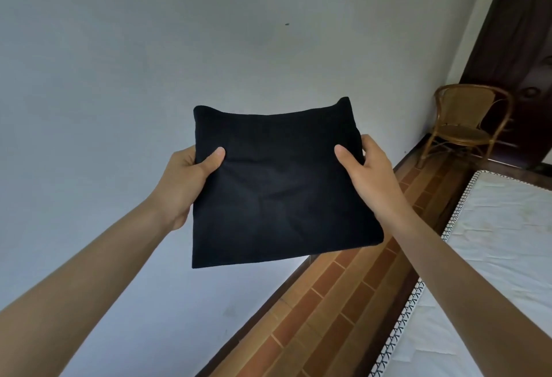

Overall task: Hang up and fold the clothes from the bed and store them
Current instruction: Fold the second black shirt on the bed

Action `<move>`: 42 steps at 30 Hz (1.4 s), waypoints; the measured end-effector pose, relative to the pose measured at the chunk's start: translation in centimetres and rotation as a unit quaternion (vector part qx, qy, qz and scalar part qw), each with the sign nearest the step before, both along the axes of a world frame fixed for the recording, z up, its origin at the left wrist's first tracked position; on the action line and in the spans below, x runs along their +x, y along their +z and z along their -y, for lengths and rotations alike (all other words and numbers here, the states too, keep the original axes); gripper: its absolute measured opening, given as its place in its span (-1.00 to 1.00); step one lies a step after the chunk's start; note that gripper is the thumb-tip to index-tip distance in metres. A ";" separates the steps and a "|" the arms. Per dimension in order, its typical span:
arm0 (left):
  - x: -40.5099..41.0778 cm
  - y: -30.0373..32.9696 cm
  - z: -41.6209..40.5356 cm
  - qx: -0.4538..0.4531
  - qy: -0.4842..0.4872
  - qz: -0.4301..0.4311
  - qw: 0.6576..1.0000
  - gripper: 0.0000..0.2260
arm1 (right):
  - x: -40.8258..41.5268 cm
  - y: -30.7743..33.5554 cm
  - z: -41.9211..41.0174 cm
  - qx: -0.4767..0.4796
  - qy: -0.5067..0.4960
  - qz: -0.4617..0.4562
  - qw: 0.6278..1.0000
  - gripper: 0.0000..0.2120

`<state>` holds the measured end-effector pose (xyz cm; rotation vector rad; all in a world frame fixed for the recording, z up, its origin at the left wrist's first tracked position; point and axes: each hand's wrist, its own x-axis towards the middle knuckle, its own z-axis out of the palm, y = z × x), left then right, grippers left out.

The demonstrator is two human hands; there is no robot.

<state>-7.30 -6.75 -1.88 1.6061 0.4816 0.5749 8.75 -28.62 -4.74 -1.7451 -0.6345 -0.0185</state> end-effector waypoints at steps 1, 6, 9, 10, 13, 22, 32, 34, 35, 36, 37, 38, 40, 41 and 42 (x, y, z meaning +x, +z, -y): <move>1.3 -0.2 -0.5 -0.001 -0.007 -0.001 1.000 -0.82 | 1.1 -0.3 -0.5 0.000 -0.009 -0.003 1.000 -0.83; 9.2 -0.3 -3.2 0.007 -0.047 -0.014 0.999 -0.82 | 7.3 -1.3 -2.3 -0.007 -0.060 -0.019 0.998 -0.78; 15.1 0.3 -4.7 0.008 -0.076 -0.021 0.997 -0.82 | 11.8 -0.6 -3.0 -0.013 -0.085 -0.017 0.996 -0.78; 16.9 0.5 -5.1 0.009 -0.085 -0.021 0.996 -0.82 | 13.3 -0.3 -3.0 -0.014 -0.091 -0.012 0.996 -0.78; 21.9 0.8 -5.7 0.015 -0.110 -0.013 0.994 -0.81 | 17.1 0.4 -2.9 -0.017 -0.116 0.000 0.993 -0.81; 36.9 -1.3 -3.6 -0.032 -0.201 -0.028 0.979 -0.77 | 26.3 -0.7 1.0 -0.050 -0.226 0.004 0.973 -0.84; 58.1 1.7 0.7 -0.028 -0.324 0.038 0.945 -0.81 | 41.5 2.8 5.4 -0.081 -0.354 0.041 0.931 -0.70; 62.6 2.8 1.3 -0.031 -0.335 0.051 0.940 -0.77 | 45.2 4.3 5.9 -0.091 -0.379 0.052 0.919 -0.76; 64.8 3.4 1.7 -0.032 -0.342 0.055 0.938 -0.75 | 46.9 5.1 6.1 -0.094 -0.390 0.057 0.914 -0.79; 67.0 3.8 2.1 -0.031 -0.348 0.059 0.935 -0.73 | 48.4 5.8 6.4 -0.097 -0.401 0.063 0.908 -0.80; 69.0 4.3 2.6 -0.030 -0.354 0.063 0.933 -0.72 | 49.8 6.5 6.6 -0.098 -0.413 0.069 0.903 -0.81; 70.9 4.6 3.1 -0.031 -0.360 0.067 0.930 -0.72 | 51.1 7.0 7.0 -0.096 -0.424 0.073 0.897 -0.82; 74.4 5.1 4.4 -0.040 -0.375 0.074 0.923 -0.74 | 53.5 7.6 7.8 -0.090 -0.443 0.072 0.889 -0.82; 75.9 5.2 5.1 -0.044 -0.382 0.073 0.920 -0.74 | 54.6 7.8 8.3 -0.088 -0.451 0.070 0.885 -0.80; 77.5 5.1 5.7 -0.045 -0.390 0.071 0.917 -0.74 | 55.7 7.8 8.8 -0.087 -0.460 0.068 0.881 -0.76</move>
